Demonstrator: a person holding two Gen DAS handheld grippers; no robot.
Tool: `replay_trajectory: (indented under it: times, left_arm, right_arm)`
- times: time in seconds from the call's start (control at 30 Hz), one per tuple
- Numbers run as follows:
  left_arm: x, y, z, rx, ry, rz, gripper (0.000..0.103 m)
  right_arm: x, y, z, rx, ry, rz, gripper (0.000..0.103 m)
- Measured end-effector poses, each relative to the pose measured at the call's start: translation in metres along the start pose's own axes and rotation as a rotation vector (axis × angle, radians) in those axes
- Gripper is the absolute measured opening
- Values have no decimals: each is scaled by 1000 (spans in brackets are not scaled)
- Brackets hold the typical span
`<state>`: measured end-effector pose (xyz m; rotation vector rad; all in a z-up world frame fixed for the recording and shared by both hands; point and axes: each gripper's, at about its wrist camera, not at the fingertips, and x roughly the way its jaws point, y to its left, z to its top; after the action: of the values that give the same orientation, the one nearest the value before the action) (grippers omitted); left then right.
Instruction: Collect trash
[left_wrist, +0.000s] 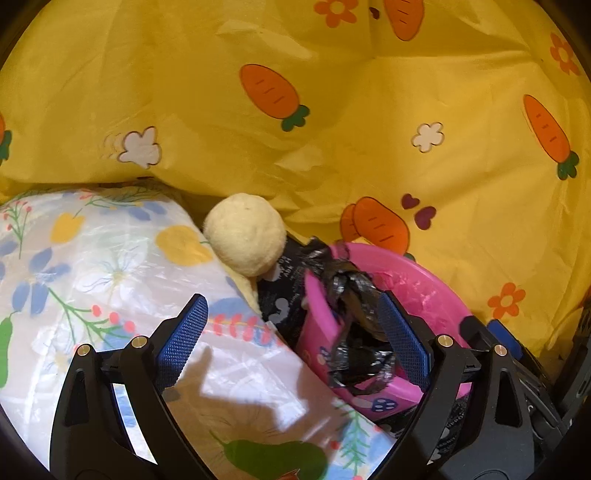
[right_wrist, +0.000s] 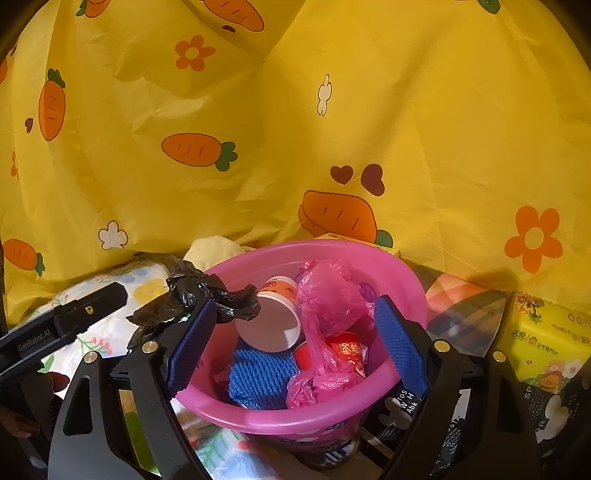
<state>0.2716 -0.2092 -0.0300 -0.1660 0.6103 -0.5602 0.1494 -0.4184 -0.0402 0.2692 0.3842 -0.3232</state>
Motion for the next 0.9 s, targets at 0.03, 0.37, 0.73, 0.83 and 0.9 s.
replay_trajectory:
  times: [0.03,0.37,0.73,0.83,0.9]
  left_arm:
    - [1,7,0,-20,7,18,91]
    - [23,3,-13,58,110,66,91]
    - [37,-31,-20,146,162,11,91]
    - [27,-22,-17,131,141,31,91]
    - [16,-16,-15,129,118,57,91]
  right_arm:
    - [0,0,-1,0,-1,-2,86]
    - [-1,3,-3,11,0,14,86]
    - [-9,-5,0,12,-19,-33,86]
    - [-11,-2,-1,4,-23,-37,88]
    - [-12,2,-2,-6,-24,-43,90]
